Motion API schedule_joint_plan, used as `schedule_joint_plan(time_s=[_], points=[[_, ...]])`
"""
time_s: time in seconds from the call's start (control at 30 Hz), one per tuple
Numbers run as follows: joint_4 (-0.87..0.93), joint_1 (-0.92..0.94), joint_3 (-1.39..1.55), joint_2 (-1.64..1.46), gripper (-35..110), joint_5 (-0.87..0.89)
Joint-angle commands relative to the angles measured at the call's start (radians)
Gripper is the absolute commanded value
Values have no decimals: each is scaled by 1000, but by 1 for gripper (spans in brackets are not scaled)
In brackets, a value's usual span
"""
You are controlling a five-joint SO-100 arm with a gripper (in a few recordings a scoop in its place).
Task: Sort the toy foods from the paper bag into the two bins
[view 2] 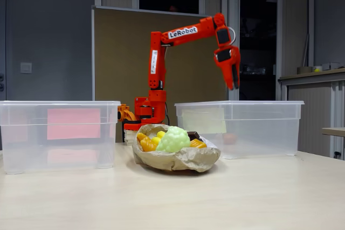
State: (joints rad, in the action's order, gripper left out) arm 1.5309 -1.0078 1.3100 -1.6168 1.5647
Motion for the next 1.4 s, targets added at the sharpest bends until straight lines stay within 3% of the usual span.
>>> schedule_joint_plan(time_s=[0.0, 0.13, 0.27, 0.53, 0.67, 0.9, 1.1, 1.37], points=[[-120, 141, 5, -110, 18, -463], [-245, 287, 40, -160, 18, -815], [-307, 426, 126, -204, 17, -971], [-229, 704, 387, -253, 18, -793], [-224, 787, 466, -218, 18, -799], [-419, 796, 561, -109, 18, -948], [-528, 785, 588, -9, 15, -969], [-581, 765, 592, 58, 24, -937]])
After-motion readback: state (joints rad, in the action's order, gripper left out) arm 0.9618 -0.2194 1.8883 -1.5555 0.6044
